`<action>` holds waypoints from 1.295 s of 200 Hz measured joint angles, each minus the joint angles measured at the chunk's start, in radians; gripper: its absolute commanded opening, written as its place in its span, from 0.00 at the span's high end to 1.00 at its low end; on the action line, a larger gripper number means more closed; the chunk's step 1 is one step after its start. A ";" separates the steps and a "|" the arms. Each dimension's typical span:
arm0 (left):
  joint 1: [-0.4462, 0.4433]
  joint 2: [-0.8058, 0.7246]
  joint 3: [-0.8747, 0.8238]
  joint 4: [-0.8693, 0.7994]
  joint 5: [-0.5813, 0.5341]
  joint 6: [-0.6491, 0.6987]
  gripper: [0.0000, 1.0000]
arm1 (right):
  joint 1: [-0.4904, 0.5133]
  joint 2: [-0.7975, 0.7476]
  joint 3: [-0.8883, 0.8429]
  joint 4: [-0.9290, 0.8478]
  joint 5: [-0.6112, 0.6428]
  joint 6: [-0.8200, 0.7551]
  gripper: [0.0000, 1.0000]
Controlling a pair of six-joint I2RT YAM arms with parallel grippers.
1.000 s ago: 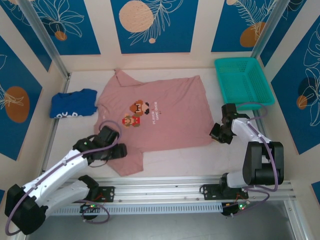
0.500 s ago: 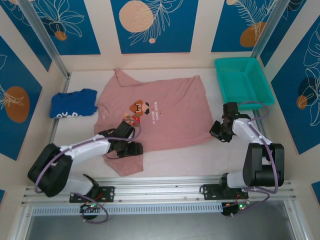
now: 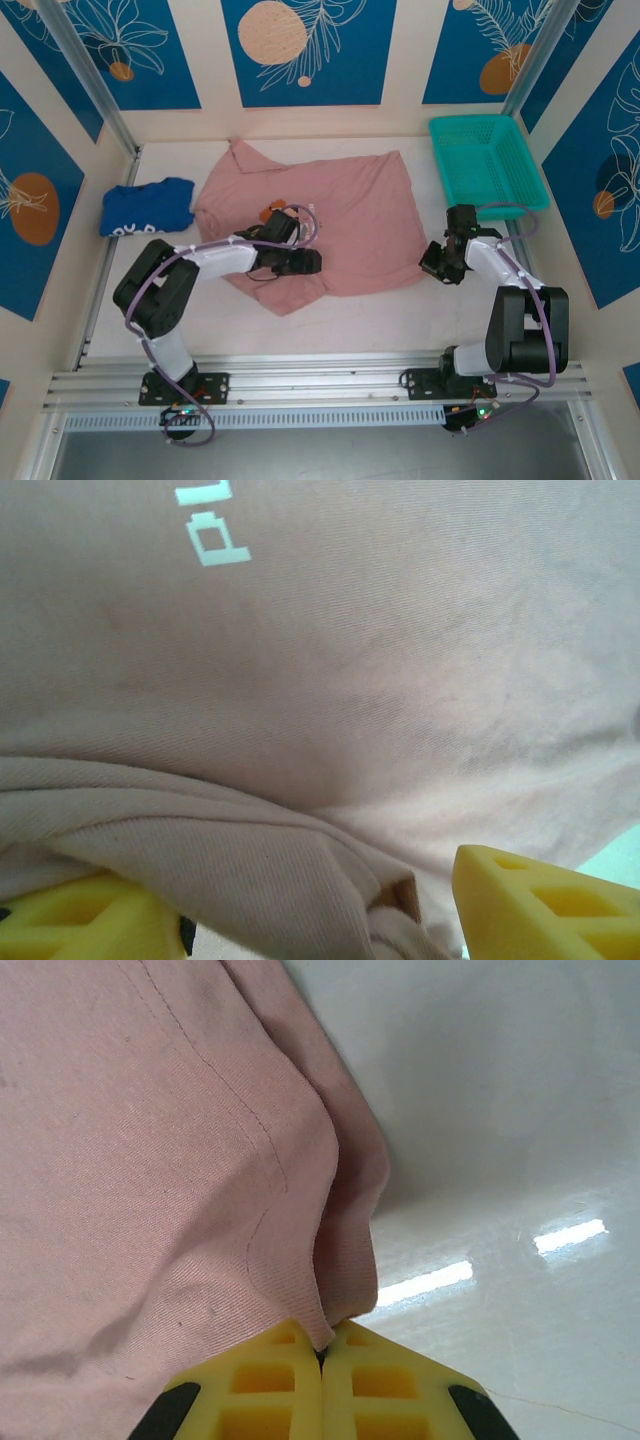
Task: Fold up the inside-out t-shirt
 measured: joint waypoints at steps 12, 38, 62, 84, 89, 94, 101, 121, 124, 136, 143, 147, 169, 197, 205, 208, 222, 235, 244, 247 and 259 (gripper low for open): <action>-0.001 -0.030 -0.007 -0.019 -0.005 0.014 0.28 | 0.000 -0.002 0.000 0.000 0.000 0.000 1.00; -0.006 -0.212 -0.085 -0.067 -0.042 0.038 0.26 | -0.001 -0.012 0.000 0.000 -0.003 -0.003 1.00; -0.021 -0.446 -0.195 -0.129 -0.083 0.027 0.31 | -0.001 -0.019 0.000 -0.001 -0.004 -0.007 1.00; -0.048 -0.617 -0.329 -0.177 -0.101 -0.028 0.44 | -0.001 -0.020 0.000 0.000 -0.009 -0.007 1.00; -0.056 -0.641 -0.360 -0.190 -0.101 -0.038 0.45 | -0.001 -0.020 0.000 0.000 -0.010 -0.007 1.00; -0.064 -0.661 -0.389 -0.203 -0.102 -0.047 0.46 | 0.000 -0.020 0.000 0.000 -0.010 -0.008 1.00; -0.075 -0.682 -0.427 -0.223 -0.101 -0.064 0.48 | 0.000 -0.020 0.000 0.000 -0.011 -0.008 1.00; -0.086 -0.698 -0.493 -0.258 -0.101 -0.098 0.49 | 0.000 -0.020 0.000 0.000 -0.011 -0.008 1.00; -0.086 -0.696 -0.499 -0.259 -0.102 -0.101 0.49 | 0.000 -0.020 0.000 0.000 -0.011 -0.008 1.00; -0.086 -0.684 -0.510 -0.256 -0.102 -0.109 0.47 | 0.000 -0.021 0.000 0.000 -0.011 -0.008 1.00; -0.086 -0.669 -0.511 -0.245 -0.102 -0.114 0.45 | 0.000 -0.021 0.000 0.000 -0.011 -0.008 1.00; -0.086 -0.662 -0.511 -0.239 -0.102 -0.116 0.44 | 0.000 -0.021 0.000 0.000 -0.012 -0.008 1.00; -0.086 -0.603 -0.511 -0.174 -0.104 -0.125 0.42 | 0.002 -0.026 0.000 0.000 -0.014 -0.008 1.00; -0.086 -0.541 -0.506 -0.138 -0.128 -0.125 0.44 | 0.002 -0.045 0.000 0.000 -0.015 -0.008 1.00; -0.086 -0.536 -0.502 -0.137 -0.129 -0.124 0.46 | 0.002 -0.050 0.000 0.000 -0.015 -0.008 1.00; -0.086 -0.535 -0.502 -0.137 -0.130 -0.124 0.47 | 0.002 -0.051 0.000 0.000 -0.015 -0.008 1.00; -0.086 -0.528 -0.502 -0.136 -0.135 -0.124 0.51 | 0.002 -0.053 0.000 0.000 -0.015 -0.008 1.00; -0.085 -0.523 -0.501 -0.135 -0.140 -0.125 0.55 | 0.002 -0.053 0.000 0.000 -0.015 -0.008 1.00; -0.085 -0.518 -0.501 -0.134 -0.146 -0.129 0.57 | 0.002 -0.053 0.000 0.000 -0.015 -0.008 1.00; -0.085 -0.515 -0.500 -0.135 -0.149 -0.127 0.58 | 0.002 -0.053 0.000 0.000 -0.015 -0.008 1.00; -0.084 -0.505 -0.496 -0.139 -0.157 -0.128 0.61 | 0.002 -0.053 0.000 0.000 -0.015 -0.008 1.00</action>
